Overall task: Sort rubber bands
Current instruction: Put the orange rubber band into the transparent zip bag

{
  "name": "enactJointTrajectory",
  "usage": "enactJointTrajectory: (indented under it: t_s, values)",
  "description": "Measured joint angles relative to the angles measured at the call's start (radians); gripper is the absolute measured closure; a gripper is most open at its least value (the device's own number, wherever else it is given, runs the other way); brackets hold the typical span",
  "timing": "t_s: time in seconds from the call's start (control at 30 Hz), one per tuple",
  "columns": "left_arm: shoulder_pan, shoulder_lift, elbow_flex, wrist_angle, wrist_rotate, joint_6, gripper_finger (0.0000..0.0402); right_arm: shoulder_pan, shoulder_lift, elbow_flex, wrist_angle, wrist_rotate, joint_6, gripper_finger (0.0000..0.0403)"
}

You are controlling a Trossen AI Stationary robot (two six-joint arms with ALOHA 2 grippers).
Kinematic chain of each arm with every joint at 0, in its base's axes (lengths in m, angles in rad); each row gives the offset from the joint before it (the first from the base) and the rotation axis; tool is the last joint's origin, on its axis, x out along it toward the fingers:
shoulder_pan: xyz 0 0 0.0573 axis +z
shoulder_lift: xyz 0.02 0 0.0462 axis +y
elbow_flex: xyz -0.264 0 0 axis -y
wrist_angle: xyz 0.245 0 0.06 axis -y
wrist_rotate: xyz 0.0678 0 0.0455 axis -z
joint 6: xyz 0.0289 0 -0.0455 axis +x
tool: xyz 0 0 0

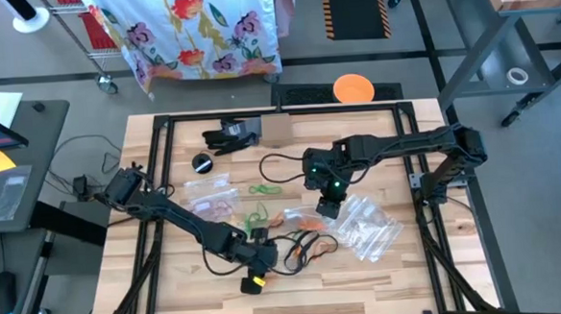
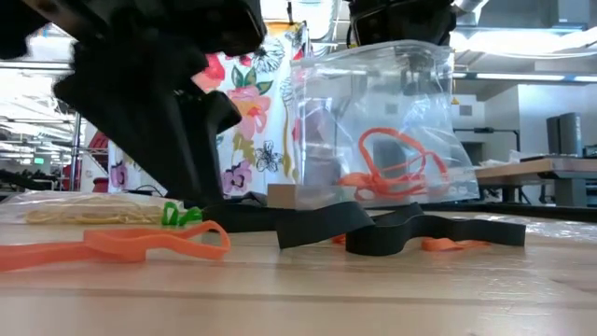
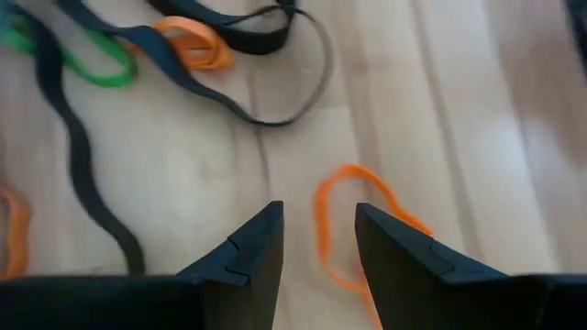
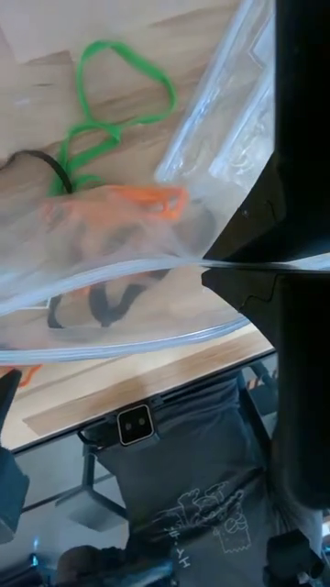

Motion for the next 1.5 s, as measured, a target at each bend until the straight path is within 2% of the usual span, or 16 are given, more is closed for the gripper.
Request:
enactJointTrajectory:
  t_s: [0.2,0.4,0.5,0.6,0.73,0.9,1.1,1.27,1.33,1.5]
  values:
    - [0.002,0.039,0.001,0.025,-0.014,-0.033,0.0270,-0.002,0.000,0.000,-0.001,0.000,0.000,0.0397]
    - [0.012,0.086,0.002,0.064,0.074,-0.051,0.0270,-0.001,0.000,0.000,-0.002,0.000,0.000,0.0397]
    - [0.018,0.087,0.002,0.066,0.077,-0.053,0.0273,-0.001,0.000,0.001,-0.002,0.000,0.001,0.0397]
    - [0.025,0.086,0.001,0.064,0.080,-0.056,0.0306,-0.001,0.000,0.001,-0.002,0.000,0.001,0.0397]
    - [0.034,0.085,0.001,0.060,0.077,-0.032,0.0387,-0.001,0.000,0.001,-0.003,0.000,0.001,0.0397]
    - [0.042,0.038,0.012,-0.009,0.074,0.028,0.0398,-0.001,0.000,0.001,-0.003,0.000,0.001,0.0397]
    - [0.031,-0.155,0.043,-0.130,-0.130,0.087,0.0400,-0.001,0.000,0.001,-0.013,0.000,0.001,0.0397]
    - [0.028,-0.300,0.024,-0.048,-0.454,0.179,0.0401,-0.001,0.000,0.001,-0.004,0.000,0.001,0.0397]
    - [0.052,-0.323,0.022,-0.039,-0.476,0.205,0.0401,-0.001,0.000,0.001,0.006,0.000,0.001,0.0397]
    - [0.122,-0.335,0.021,0.062,-0.373,0.313,0.0401,-0.001,0.000,0.001,0.014,0.000,0.002,0.0397]
